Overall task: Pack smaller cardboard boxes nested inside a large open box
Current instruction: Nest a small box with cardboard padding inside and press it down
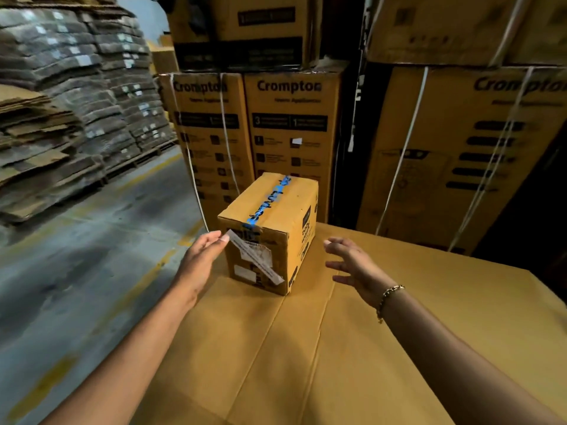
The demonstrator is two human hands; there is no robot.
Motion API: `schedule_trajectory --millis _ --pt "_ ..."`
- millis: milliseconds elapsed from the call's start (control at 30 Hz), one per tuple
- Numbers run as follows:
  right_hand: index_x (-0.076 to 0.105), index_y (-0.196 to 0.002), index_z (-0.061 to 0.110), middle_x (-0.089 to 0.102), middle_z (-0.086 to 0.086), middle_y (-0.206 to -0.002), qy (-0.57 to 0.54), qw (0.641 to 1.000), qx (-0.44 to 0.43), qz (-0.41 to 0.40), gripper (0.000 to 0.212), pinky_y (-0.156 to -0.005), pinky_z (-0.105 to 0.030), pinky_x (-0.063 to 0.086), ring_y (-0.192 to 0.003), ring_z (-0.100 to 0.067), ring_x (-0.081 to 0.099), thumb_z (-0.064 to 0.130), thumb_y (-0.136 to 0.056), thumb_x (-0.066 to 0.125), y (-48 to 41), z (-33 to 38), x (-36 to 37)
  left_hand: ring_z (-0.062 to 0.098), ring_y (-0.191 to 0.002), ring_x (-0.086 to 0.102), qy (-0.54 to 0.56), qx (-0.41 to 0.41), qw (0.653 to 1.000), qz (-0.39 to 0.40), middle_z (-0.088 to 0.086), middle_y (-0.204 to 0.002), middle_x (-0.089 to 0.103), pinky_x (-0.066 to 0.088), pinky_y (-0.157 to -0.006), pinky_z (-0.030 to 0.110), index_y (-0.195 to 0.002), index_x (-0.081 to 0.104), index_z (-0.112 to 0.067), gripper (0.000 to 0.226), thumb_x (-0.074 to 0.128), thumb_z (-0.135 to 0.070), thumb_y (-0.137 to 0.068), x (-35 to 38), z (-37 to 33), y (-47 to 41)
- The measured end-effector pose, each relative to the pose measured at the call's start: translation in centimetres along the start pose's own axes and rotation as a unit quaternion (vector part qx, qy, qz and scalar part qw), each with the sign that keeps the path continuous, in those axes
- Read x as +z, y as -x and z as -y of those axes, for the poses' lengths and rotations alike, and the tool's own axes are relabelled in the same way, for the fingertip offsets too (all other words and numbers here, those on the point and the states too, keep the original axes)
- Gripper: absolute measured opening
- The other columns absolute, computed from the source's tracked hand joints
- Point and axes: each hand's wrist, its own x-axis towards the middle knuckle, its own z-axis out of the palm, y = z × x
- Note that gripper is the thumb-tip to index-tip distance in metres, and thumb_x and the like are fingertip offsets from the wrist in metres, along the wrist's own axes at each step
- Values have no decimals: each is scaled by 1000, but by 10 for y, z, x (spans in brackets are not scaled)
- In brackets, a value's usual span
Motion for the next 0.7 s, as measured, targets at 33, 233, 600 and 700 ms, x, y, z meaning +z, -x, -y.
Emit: schedule_trajectory --millis 33,233,600,700 --pt "50 -137 28 53 1 -143 3 1000 4 -4 47 -108 -52 42 -127 -26 52 43 -95 63 -10 2 6 10 -114 55 -3 -1 1000 -2 -1 -130 62 39 -85 27 -131 62 -20 40 62 -39 -97 -3 2 -19" --pt "35 -153 25 41 -4 -155 0 998 51 -48 69 -106 -53 42 -135 -30 45 48 -94 62 -70 13 52 22 -134 46 -1 -70 997 21 6 -149 50 36 -109 42 -146 49 -18 62 61 -50 -95 -13 17 -135" --pt "24 -155 31 63 5 -107 9 984 125 -124 73 -76 -39 53 -94 -12 60 59 -95 54 -108 6 87 27 -124 55 -23 -154 968 196 3 -136 62 42 -105 48 -129 64 -31 68 64 -74 -76 29 45 -177" --pt "25 -156 32 60 7 -103 14 979 130 -156 76 -75 -39 54 -93 -12 59 59 -93 58 -82 0 56 22 -105 64 -26 -147 958 245 -1 -115 72 49 -92 42 -106 70 -29 50 66 -70 -77 46 39 -147"
